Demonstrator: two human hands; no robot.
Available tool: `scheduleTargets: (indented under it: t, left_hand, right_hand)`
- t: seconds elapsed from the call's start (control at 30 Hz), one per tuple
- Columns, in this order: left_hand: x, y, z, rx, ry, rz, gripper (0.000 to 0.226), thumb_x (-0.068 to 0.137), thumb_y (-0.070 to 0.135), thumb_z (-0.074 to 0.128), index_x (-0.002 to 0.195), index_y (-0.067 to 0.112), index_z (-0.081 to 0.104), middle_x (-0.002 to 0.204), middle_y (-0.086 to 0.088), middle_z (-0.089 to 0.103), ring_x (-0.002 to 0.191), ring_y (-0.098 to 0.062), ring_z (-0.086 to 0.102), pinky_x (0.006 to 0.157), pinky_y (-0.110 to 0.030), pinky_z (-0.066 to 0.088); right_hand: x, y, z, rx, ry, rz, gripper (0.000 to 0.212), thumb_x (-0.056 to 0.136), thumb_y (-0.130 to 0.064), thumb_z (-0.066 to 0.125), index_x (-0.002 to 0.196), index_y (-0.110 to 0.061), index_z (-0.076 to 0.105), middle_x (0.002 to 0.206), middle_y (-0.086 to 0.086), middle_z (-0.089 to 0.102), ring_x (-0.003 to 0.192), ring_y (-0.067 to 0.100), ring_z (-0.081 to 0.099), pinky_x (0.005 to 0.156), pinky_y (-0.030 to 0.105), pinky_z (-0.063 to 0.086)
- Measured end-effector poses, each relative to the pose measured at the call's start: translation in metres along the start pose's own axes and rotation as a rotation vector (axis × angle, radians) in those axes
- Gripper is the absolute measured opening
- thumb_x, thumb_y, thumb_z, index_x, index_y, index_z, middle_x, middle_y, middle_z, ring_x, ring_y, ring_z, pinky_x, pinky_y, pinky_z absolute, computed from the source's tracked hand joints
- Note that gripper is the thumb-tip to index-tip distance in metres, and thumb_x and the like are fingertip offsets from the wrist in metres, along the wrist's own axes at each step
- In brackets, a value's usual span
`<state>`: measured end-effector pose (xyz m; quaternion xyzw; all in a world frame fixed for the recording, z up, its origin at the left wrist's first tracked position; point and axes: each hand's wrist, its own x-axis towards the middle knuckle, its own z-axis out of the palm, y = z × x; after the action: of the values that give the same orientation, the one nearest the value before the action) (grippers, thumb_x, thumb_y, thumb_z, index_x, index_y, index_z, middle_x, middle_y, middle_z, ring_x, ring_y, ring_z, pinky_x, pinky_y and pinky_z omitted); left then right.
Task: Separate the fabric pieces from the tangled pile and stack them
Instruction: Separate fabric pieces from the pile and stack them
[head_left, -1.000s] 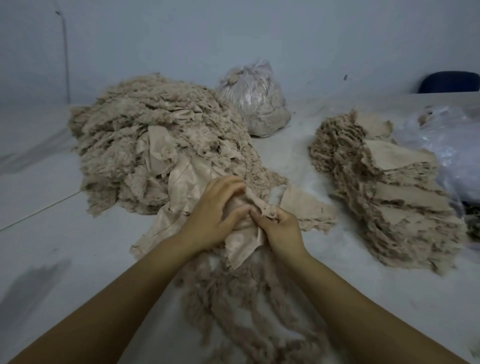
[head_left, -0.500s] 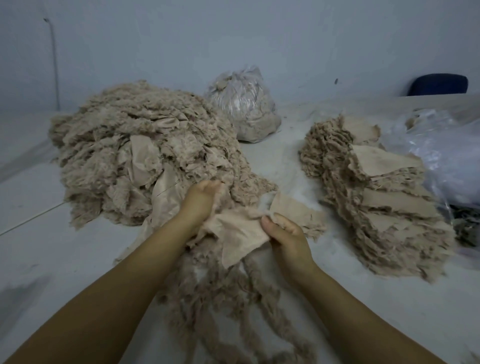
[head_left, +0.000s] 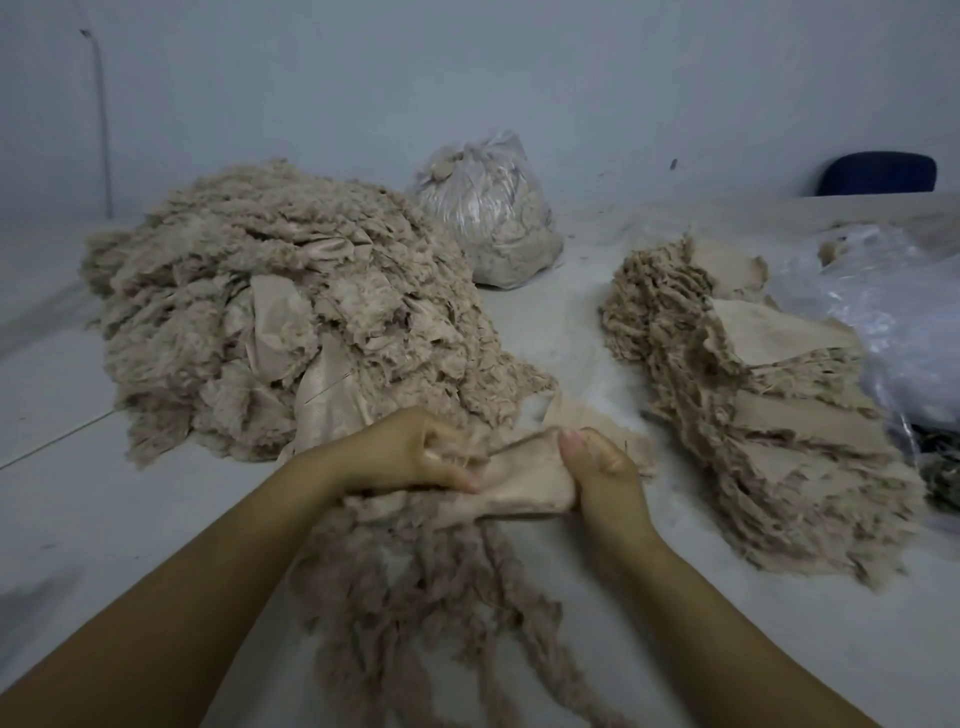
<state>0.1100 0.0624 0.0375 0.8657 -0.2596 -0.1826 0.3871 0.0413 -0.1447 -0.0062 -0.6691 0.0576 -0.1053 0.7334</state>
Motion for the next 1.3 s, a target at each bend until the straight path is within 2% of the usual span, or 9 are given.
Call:
scheduleTargets:
  t: [0.1,0.23,0.47,0.57,0.8,1.0,1.1,1.2,1.3]
  left_hand:
    - [-0.005,-0.009,-0.004,-0.059,0.057,-0.001,0.004,0.075,0.028,0.075,0.079,0.028,0.076,0.081,0.007,0.074,0.077,-0.002,0.065,0.073,-0.016,0.047]
    - [-0.001,0.004,0.017,-0.065,0.082,0.073,0.034,0.068,0.052,0.075,0.097,0.035,0.070,0.097,0.015,0.066,0.086,0.011,0.059,0.074,-0.003,0.040]
    - [0.009,0.015,0.051,-0.129,0.128,0.158,0.029,0.075,0.009,0.078,0.083,0.030,0.059,0.074,0.017,0.060,0.067,0.011,0.053,0.065,-0.006,0.039]
    - [0.008,0.015,0.054,-0.176,0.101,0.119,0.028,0.078,0.013,0.075,0.088,0.027,0.053,0.064,0.020,0.058,0.059,0.007,0.050,0.060,-0.009,0.038]
    - [0.003,0.008,0.047,-0.258,0.107,0.027,0.019,0.088,0.024,0.061,0.071,0.016,0.059,0.070,-0.003,0.050,0.064,-0.008,0.044,0.059,-0.019,0.035]
    - [0.004,0.009,0.058,-0.304,0.079,0.086,0.020,0.090,0.015,0.062,0.110,0.011,0.062,0.103,0.000,0.069,0.092,-0.008,0.065,0.081,-0.021,0.050]
    - [0.005,0.011,0.060,-0.277,0.136,0.103,0.014,0.095,0.016,0.053,0.088,0.007,0.060,0.081,-0.005,0.066,0.074,-0.006,0.059,0.070,-0.022,0.046]
    - [0.001,0.005,0.056,-0.177,0.209,0.083,0.031,0.098,0.016,0.046,0.066,0.014,0.044,0.064,0.004,0.041,0.059,0.000,0.040,0.059,-0.016,0.034]
    - [-0.008,-0.011,0.049,-0.145,0.177,0.024,0.032,0.096,0.022,0.047,0.067,0.009,0.049,0.066,-0.006,0.042,0.062,-0.010,0.043,0.058,-0.019,0.033]
  right_hand:
    - [0.004,0.002,-0.012,0.084,-0.029,0.057,0.029,0.097,-0.016,0.051,0.069,-0.010,0.044,0.062,0.003,0.041,0.060,0.013,0.041,0.055,0.021,0.037]
    - [0.003,0.000,-0.009,0.195,-0.068,0.091,0.023,0.096,-0.011,0.048,0.073,-0.006,0.050,0.055,0.000,0.053,0.052,0.011,0.050,0.047,0.017,0.044]
    - [0.001,-0.010,-0.009,0.020,-0.316,0.314,0.055,0.080,-0.049,0.064,0.093,0.004,0.068,0.088,0.024,0.068,0.077,0.031,0.065,0.069,0.035,0.051]
    - [0.005,-0.007,-0.003,0.009,-0.008,0.140,0.022,0.092,-0.022,0.060,0.074,-0.010,0.062,0.072,0.010,0.056,0.067,0.018,0.050,0.058,0.026,0.042]
    - [0.007,-0.003,0.001,0.006,0.363,-0.042,0.026,0.100,-0.014,0.047,0.076,-0.012,0.057,0.070,-0.005,0.055,0.056,-0.005,0.050,0.052,0.008,0.039]
    - [0.004,-0.009,-0.003,-0.106,0.160,0.058,0.037,0.097,-0.038,0.049,0.089,-0.006,0.066,0.079,-0.002,0.070,0.075,0.009,0.065,0.057,0.009,0.044]
    - [0.000,-0.008,0.001,-0.004,0.013,0.199,0.024,0.088,-0.030,0.066,0.087,-0.007,0.072,0.085,0.009,0.075,0.066,0.008,0.069,0.054,0.012,0.049]
    - [0.013,-0.012,-0.012,0.159,0.281,0.328,0.034,0.098,-0.026,0.052,0.128,-0.008,0.053,0.130,0.014,0.059,0.098,0.010,0.065,0.076,0.017,0.051]
    - [0.017,-0.019,-0.026,0.201,0.244,0.261,0.039,0.094,-0.034,0.058,0.125,-0.011,0.056,0.112,0.008,0.065,0.086,0.017,0.064,0.065,0.027,0.052]
